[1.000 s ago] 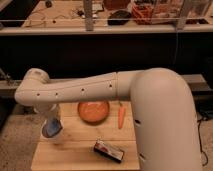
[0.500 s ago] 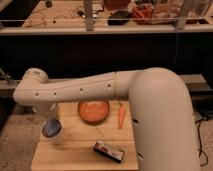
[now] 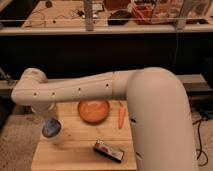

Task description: Place the white sponge in the ceramic cup

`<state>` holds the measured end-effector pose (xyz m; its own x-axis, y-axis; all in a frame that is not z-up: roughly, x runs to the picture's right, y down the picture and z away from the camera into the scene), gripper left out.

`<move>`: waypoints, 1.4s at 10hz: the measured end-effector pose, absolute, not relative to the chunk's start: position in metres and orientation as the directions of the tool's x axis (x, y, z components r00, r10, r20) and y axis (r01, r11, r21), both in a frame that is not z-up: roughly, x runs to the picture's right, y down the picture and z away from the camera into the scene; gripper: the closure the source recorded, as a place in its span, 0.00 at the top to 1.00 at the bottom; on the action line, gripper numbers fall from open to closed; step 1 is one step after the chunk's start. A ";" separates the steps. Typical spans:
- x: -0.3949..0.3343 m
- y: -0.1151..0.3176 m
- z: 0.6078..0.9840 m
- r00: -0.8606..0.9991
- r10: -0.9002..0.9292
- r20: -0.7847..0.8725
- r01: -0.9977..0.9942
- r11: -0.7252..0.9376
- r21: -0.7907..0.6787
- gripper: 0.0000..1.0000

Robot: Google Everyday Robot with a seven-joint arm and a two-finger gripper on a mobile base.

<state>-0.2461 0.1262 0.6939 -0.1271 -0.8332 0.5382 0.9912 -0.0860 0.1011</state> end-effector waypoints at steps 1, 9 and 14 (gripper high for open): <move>-0.247 0.124 0.694 -0.124 -0.834 0.538 0.992 -0.084 0.098 0.13; -0.250 0.124 0.693 -0.128 -0.829 0.544 0.991 -0.087 0.101 0.12; -0.252 0.125 0.693 -0.131 -0.826 0.548 0.991 -0.092 0.098 0.19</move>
<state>-0.2522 0.1247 0.6929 -0.1309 -0.8259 0.5484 0.9909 -0.0922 0.0977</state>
